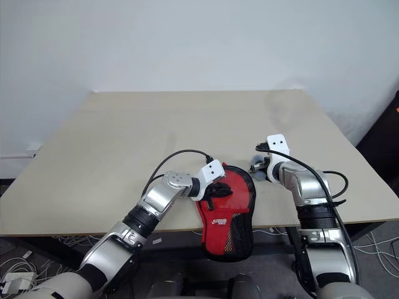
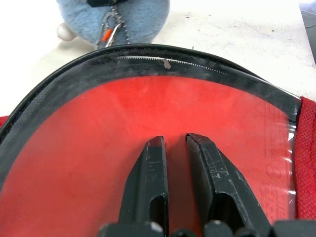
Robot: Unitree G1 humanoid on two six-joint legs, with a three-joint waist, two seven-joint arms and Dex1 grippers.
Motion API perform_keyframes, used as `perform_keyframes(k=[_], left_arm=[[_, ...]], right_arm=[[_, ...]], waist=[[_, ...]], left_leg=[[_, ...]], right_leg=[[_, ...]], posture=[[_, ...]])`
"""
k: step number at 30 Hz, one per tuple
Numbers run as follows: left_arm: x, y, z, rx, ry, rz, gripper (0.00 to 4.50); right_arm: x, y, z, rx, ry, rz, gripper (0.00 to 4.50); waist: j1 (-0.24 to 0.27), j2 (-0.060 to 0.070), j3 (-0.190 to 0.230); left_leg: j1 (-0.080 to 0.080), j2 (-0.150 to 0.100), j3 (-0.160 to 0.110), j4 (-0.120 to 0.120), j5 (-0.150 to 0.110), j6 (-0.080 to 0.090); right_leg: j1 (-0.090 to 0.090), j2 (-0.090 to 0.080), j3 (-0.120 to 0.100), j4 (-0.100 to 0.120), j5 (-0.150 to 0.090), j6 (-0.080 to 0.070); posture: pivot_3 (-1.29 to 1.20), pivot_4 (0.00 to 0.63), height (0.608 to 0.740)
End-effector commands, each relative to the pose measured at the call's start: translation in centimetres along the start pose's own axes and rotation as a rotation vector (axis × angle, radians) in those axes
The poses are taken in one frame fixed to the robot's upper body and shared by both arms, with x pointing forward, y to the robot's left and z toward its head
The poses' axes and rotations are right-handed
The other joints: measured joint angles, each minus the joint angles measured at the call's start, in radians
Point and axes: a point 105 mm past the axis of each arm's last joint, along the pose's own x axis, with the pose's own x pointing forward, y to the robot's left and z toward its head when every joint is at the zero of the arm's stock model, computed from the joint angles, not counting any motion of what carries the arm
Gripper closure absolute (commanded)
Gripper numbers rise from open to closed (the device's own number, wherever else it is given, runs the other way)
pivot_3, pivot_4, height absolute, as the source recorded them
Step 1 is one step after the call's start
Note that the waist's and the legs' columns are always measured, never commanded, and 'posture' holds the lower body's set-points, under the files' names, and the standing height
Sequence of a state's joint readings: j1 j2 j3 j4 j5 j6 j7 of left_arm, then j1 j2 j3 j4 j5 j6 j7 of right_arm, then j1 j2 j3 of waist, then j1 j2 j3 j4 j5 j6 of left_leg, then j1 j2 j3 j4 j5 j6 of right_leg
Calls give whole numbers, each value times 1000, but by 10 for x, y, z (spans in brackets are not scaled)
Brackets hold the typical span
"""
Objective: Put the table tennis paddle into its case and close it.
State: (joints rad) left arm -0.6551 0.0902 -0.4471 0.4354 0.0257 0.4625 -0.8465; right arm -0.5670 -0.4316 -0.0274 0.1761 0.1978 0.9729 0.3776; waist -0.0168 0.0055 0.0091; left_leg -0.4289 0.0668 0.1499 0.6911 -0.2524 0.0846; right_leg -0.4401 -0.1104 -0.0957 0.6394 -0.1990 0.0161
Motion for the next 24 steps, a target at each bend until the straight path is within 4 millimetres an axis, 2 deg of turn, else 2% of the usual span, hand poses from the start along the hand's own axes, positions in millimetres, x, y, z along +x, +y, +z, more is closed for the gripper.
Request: perform_keyframes(k=[1,6,11,20,24], left_arm=[[-3,3,-53,-103,182,27,3791],[-2,3,-51,-104,178,26,3791],[-1,3,-52,-102,179,27,3791],[2,-1,-50,-102,175,15,3791],[2,-1,-51,-104,176,15,3791]], right_arm=[[-30,-38,21,-50,-81,-123,4436],[-49,-48,12,-74,-70,-102,4437],[-71,-31,-1,-160,-50,35,4437],[-83,-26,-23,-219,2,100,4443],[-94,-16,-34,-311,15,180,4453]], waist=[[8,0,0],[28,1,1],[32,1,1],[34,0,2],[34,-1,3]], left_leg=[[0,0,0,0,0,0],[0,-5,0,0,-1,6],[-1,-8,0,4,-5,13],[-1,-8,-1,6,-6,13],[0,-8,-2,6,-7,13]], right_leg=[[0,-1,0,0,0,0],[0,-9,-2,0,-2,3],[2,-13,-3,-1,-3,6],[4,-13,-4,-2,-4,6],[5,-13,-4,-3,-4,7]], posture=[[0,0,724],[0,0,724],[0,0,724],[0,0,724],[0,0,724]])
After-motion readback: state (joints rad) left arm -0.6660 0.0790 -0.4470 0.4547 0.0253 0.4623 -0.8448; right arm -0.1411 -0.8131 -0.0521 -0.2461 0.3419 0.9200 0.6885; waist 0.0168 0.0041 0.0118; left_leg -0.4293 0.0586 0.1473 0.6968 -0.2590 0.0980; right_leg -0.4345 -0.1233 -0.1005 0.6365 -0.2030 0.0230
